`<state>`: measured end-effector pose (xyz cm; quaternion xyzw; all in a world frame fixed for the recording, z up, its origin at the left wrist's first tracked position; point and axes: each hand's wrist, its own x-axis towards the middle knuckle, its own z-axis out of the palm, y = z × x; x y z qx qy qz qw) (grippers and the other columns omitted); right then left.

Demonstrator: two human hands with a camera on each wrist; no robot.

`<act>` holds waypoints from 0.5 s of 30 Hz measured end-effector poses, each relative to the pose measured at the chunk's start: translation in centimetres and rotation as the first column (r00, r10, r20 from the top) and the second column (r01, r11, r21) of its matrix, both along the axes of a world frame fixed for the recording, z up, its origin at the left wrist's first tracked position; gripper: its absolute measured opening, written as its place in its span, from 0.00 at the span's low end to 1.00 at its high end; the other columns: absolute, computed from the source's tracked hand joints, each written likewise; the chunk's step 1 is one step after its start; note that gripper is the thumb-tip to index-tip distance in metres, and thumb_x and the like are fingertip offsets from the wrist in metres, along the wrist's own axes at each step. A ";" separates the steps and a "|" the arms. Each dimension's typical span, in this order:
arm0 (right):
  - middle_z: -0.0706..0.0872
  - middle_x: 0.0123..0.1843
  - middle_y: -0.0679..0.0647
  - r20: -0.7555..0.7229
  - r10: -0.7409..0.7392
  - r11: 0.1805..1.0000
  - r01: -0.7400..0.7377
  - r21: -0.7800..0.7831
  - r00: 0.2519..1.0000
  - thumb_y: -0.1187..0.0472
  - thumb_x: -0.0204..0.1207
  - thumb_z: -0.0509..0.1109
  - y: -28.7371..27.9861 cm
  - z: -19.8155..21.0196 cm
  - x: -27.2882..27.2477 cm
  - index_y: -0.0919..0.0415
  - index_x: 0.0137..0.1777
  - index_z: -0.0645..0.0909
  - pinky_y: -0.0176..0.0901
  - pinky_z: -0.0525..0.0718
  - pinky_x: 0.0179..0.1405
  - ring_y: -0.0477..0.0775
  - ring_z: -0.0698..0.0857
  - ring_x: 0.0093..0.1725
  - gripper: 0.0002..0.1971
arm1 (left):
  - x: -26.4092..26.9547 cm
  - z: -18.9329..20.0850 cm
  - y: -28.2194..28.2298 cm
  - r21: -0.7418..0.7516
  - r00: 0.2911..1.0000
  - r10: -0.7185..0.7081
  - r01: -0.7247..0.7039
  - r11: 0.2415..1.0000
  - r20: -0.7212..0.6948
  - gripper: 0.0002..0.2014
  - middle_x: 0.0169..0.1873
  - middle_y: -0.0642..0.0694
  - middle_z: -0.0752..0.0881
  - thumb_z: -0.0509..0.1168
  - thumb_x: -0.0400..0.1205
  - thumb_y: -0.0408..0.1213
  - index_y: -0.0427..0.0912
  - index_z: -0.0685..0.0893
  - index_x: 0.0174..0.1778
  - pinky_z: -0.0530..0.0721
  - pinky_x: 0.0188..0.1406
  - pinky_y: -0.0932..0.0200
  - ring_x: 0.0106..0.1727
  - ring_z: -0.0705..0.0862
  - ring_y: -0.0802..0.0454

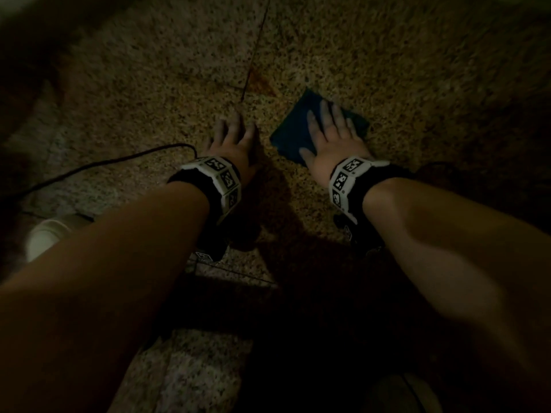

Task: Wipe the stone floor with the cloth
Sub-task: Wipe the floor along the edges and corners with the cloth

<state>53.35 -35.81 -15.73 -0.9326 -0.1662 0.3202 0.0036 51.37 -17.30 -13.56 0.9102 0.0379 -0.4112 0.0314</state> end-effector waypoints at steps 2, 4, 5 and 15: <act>0.27 0.83 0.56 -0.026 0.025 1.000 -0.025 -0.002 0.999 0.42 0.86 0.41 -0.6 0.2 -1.0 0.55 0.83 0.30 0.51 0.33 0.80 0.57 0.30 0.82 0.33 | 0.0 0.0 -0.1 0.012 1.000 -0.001 0.001 1.000 -0.014 0.39 0.81 0.48 0.29 0.57 0.86 0.52 0.53 0.36 0.83 0.46 0.80 0.39 0.82 0.33 0.42; 0.26 0.82 0.55 -0.049 0.063 0.998 -0.063 -0.006 0.997 0.42 0.86 0.40 -1.5 0.4 -2.7 0.54 0.83 0.29 0.51 0.33 0.81 0.57 0.29 0.82 0.33 | -0.1 0.0 -0.3 0.032 1.000 -0.008 0.009 0.999 -0.028 0.40 0.80 0.48 0.28 0.57 0.85 0.53 0.53 0.34 0.82 0.48 0.79 0.39 0.82 0.33 0.42; 0.25 0.82 0.55 -0.054 0.086 0.996 -0.086 -0.011 0.995 0.42 0.86 0.40 -1.9 0.5 -3.7 0.54 0.82 0.28 0.51 0.33 0.81 0.57 0.29 0.82 0.33 | -0.2 0.0 -0.4 0.041 0.999 -0.009 0.010 0.999 -0.031 0.41 0.80 0.49 0.28 0.57 0.85 0.53 0.53 0.33 0.82 0.49 0.79 0.39 0.82 0.33 0.43; 0.25 0.82 0.51 -0.103 0.119 0.992 -0.123 -0.031 0.988 0.42 0.86 0.41 -3.9 0.5 -7.2 0.51 0.82 0.28 0.49 0.32 0.79 0.54 0.28 0.82 0.33 | -0.4 -0.7 -0.1 0.019 1.000 -0.026 0.026 0.999 -0.015 0.41 0.80 0.47 0.28 0.57 0.85 0.51 0.52 0.33 0.82 0.45 0.81 0.41 0.82 0.32 0.40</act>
